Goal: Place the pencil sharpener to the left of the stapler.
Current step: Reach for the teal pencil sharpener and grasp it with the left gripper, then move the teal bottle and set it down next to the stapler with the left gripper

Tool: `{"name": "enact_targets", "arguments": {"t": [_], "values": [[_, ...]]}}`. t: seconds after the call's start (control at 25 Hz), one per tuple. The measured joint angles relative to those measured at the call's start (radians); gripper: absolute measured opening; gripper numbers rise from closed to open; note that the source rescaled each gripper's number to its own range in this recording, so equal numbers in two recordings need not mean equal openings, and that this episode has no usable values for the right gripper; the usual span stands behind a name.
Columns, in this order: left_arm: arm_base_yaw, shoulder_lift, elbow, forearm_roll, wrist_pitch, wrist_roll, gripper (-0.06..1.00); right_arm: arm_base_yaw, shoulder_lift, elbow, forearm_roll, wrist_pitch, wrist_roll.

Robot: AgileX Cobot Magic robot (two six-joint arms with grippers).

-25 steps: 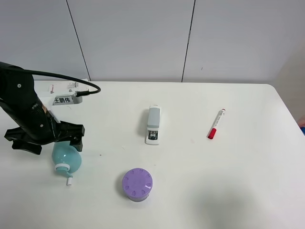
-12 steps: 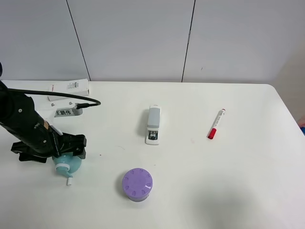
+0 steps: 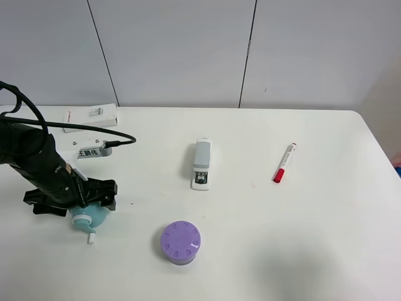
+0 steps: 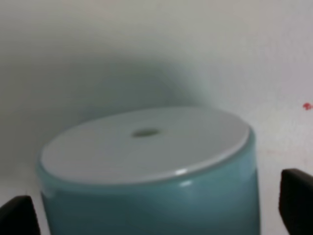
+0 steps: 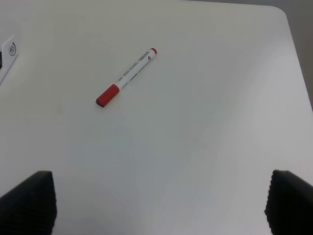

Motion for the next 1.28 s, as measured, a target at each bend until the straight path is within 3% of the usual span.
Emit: {"name": "enact_targets", "arguments": {"t": [0.4, 0.44, 0.52, 0.56, 0.6, 0.8, 1.12, 1.28], "values": [[0.000, 0.023, 0.000, 0.000, 0.001, 0.000, 0.97, 0.000, 0.000, 0.000, 0.000, 0.000, 0.000], [0.000, 0.023, 0.000, 0.000, 0.001, 0.000, 0.88, 0.000, 0.000, 0.000, 0.000, 0.000, 0.000], [0.000, 0.023, 0.000, 0.000, 0.001, 0.000, 0.43, 0.000, 0.000, 0.000, 0.000, 0.000, 0.000], [0.000, 0.023, 0.000, 0.000, 0.001, 0.000, 0.43, 0.000, 0.000, 0.000, 0.000, 0.000, 0.000], [0.000, 0.023, 0.000, 0.000, 0.001, 0.000, 0.00, 0.000, 0.000, 0.000, 0.000, 0.000, 0.000], [0.000, 0.019, -0.012, 0.000, 0.043, 0.003, 0.03, 0.000, 0.000, 0.000, 0.000, 0.000, 0.000], [0.000, -0.011, -0.302, 0.000, 0.377, 0.046, 0.03, 0.000, 0.000, 0.000, 0.000, 0.000, 0.000], [0.000, -0.012, -0.445, 0.000, 0.478, 0.049, 0.03, 0.000, 0.000, 0.000, 0.000, 0.000, 0.000]]}}
